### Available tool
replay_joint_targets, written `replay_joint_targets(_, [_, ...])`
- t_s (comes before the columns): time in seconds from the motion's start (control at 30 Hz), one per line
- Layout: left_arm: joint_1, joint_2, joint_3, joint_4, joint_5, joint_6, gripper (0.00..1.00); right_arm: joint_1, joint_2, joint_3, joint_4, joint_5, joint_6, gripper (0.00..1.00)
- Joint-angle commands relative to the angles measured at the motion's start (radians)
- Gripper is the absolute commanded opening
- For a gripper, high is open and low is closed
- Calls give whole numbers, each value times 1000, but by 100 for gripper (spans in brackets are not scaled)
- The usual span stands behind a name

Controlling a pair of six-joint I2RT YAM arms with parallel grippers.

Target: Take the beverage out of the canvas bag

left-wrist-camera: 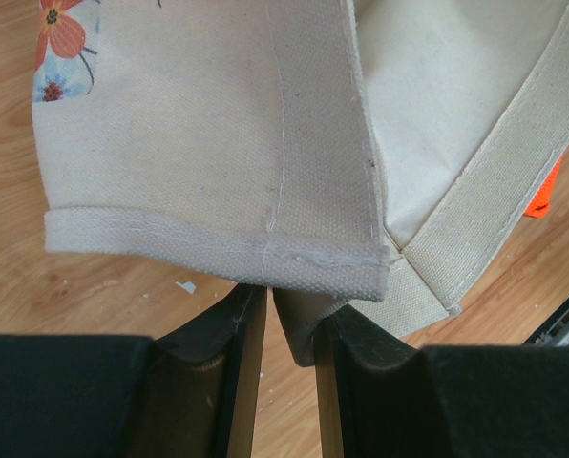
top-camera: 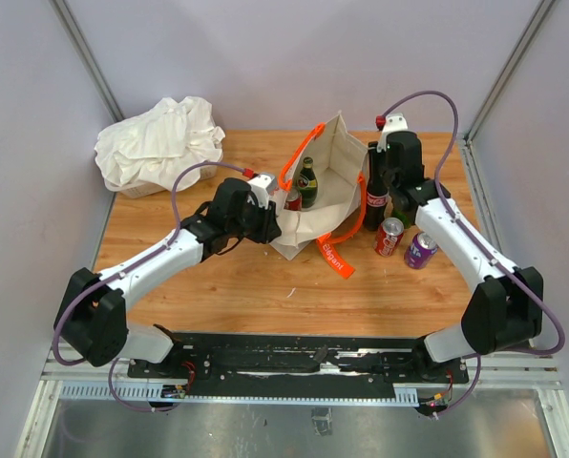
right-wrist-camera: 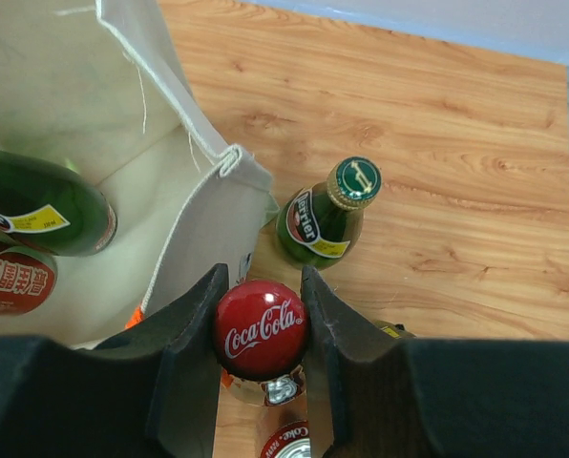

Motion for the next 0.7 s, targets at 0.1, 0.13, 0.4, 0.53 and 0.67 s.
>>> replay_joint_targets(0.1, [-2, 22, -5, 36, -8, -5, 30, -10, -16, -42, 218, 0, 28, 1])
replay_joint_targets(0.13, [-2, 23, -4, 36, -8, -5, 30, -12, -16, -53, 228, -2, 28, 1])
replay_joint_targets(0.4, [-3, 34, 1, 39, -5, -9, 30, -18, -33, -169, 388, 10, 29, 1])
replay_joint_targets(0.53, [-2, 35, -1, 38, -4, -13, 30, -23, -44, -212, 449, 37, 28, 1])
replay_joint_targets(0.67, [-2, 36, -1, 39, 0, -14, 30, -24, -52, -225, 431, 59, 37, 1])
